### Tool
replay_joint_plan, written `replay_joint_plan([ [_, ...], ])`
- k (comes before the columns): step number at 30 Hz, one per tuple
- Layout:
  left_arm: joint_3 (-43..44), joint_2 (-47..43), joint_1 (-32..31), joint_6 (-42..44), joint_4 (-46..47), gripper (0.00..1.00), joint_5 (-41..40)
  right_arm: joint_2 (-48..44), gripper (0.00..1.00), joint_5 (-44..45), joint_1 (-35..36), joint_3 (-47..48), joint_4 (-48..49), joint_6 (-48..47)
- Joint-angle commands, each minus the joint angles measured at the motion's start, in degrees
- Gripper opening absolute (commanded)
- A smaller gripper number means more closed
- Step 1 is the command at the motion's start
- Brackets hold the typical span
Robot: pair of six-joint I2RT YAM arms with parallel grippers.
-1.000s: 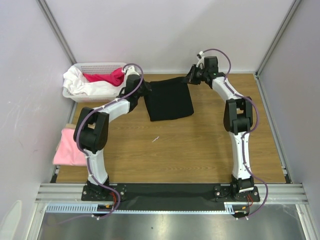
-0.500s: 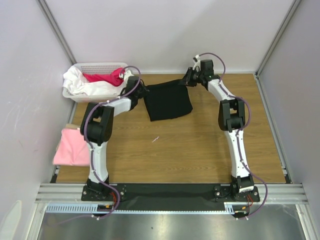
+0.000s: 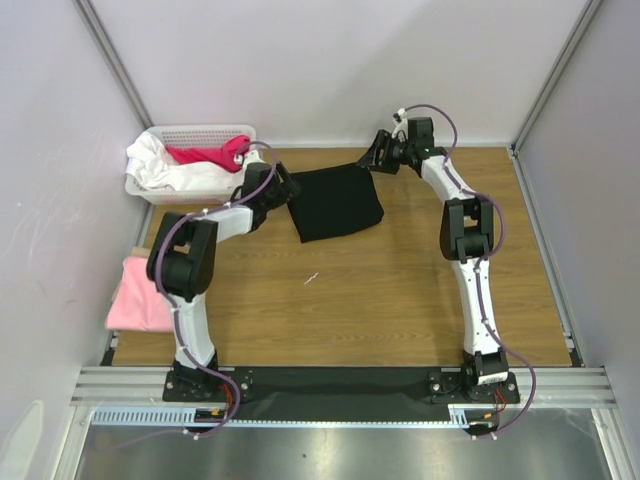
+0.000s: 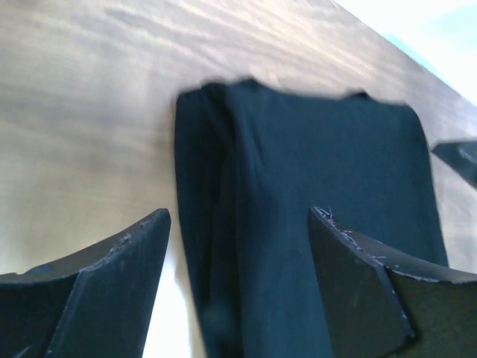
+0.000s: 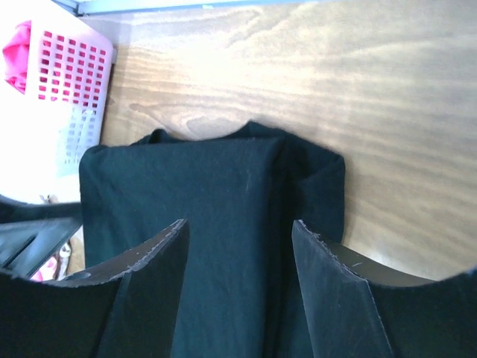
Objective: Fold and stack the t-shirts
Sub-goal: Fold the tshirt
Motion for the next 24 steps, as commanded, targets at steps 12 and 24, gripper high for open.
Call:
replay_joint_plan([
  [12, -8.4, -6.4, -0.1, -1.3, 6.6, 0.79, 12.8, -12.6, 0.65, 3.5, 2.0, -9.8, -10.2, -5.5],
  [24, -9.2, -4.8, -0.1, -1.7, 5.8, 0.82, 13.5, -12.1, 0.65, 4.7, 2.3, -9.9, -12.9, -6.4],
])
